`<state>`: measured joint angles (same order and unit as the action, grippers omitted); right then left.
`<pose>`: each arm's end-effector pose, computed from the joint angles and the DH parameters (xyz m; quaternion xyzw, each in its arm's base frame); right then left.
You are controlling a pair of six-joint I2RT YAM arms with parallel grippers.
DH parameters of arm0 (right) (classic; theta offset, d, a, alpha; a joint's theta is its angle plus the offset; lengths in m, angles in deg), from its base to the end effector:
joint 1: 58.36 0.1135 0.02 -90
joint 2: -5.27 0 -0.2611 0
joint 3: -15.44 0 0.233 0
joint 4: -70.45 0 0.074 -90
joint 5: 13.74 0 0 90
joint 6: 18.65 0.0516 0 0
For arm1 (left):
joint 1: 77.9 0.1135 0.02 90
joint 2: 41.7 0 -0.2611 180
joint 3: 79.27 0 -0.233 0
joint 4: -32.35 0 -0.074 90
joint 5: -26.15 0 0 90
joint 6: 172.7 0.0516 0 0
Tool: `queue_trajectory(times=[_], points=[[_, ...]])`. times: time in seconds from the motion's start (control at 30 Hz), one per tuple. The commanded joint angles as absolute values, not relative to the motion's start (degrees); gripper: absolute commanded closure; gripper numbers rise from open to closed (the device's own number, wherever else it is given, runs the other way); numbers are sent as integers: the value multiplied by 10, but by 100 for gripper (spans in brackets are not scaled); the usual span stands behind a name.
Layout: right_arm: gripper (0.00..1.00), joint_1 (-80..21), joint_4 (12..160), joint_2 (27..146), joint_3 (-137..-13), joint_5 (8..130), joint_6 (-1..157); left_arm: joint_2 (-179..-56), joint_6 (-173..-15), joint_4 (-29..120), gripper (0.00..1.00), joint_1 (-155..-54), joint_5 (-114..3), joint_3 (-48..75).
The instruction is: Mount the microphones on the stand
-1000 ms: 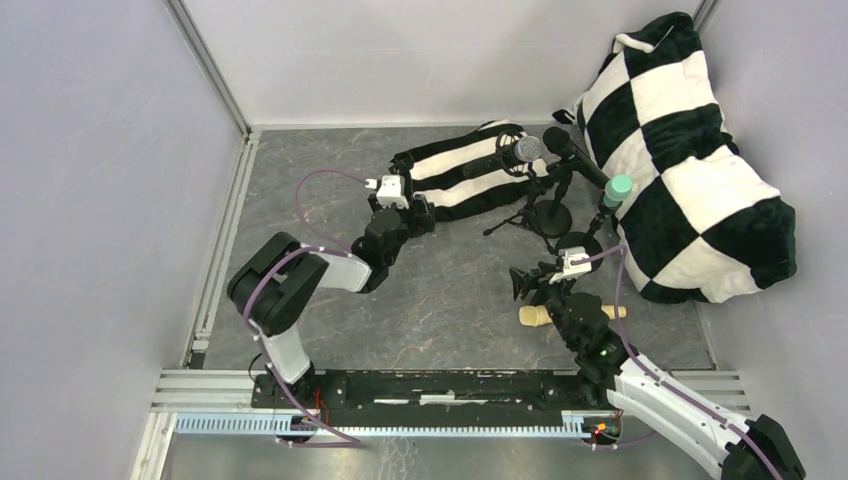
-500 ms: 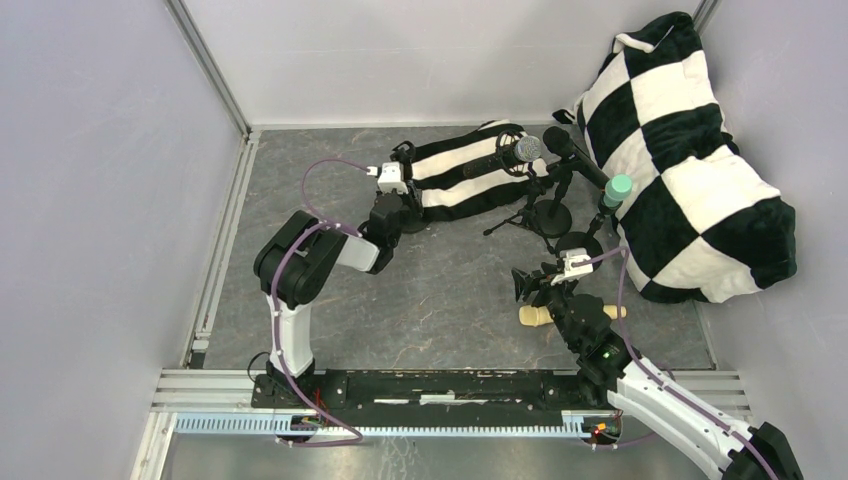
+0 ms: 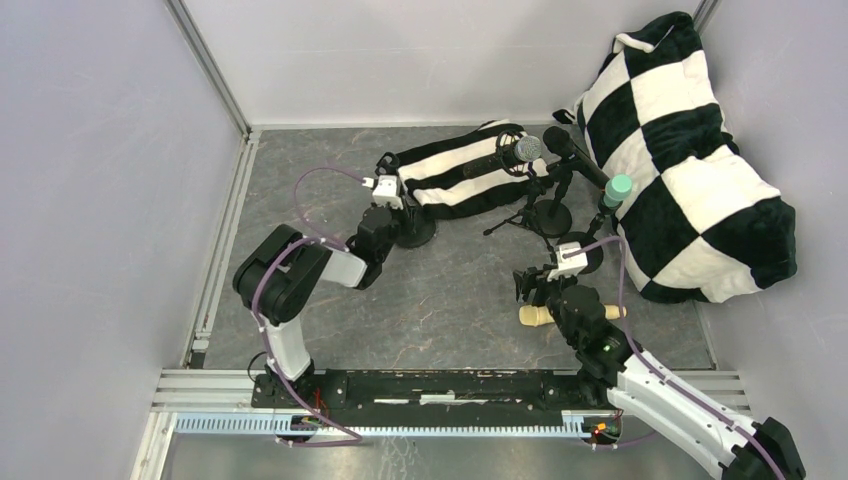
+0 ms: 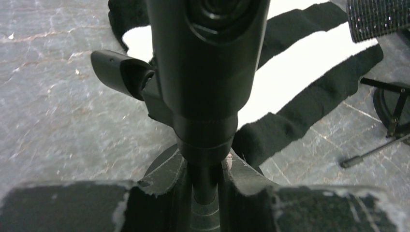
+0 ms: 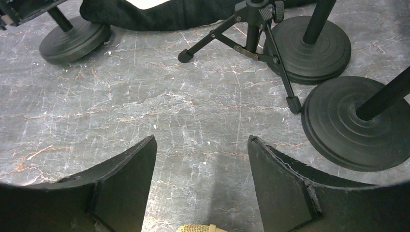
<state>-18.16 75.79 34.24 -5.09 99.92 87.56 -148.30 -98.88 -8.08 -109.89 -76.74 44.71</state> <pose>0.1202 0.0744 0.1769 -0.0363 0.7796 0.1433 0.6086 0.3156 -0.1836 0.1618 0.0334 0.7647 -0.1817 0.6173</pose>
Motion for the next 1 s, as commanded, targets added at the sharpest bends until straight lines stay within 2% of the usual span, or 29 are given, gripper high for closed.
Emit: queue_trajectory(times=[0.0,0.33,0.5,0.67,0.97], points=[[24,-179,819,351,-106,1009,889,-1414,-962,-96,84,-1105,-778,491],[23,-179,1019,413,-214,1008,964,-1311,-897,-68,85,-1191,-887,593],[18,-178,1160,488,-275,1021,1072,-1268,-906,-61,85,-1229,-922,641],[13,-179,1196,510,-272,1026,1183,-1245,-914,-50,85,-1245,-932,659],[12,-179,1230,461,-254,1073,1276,-1234,-915,-46,85,-1249,-935,666]])
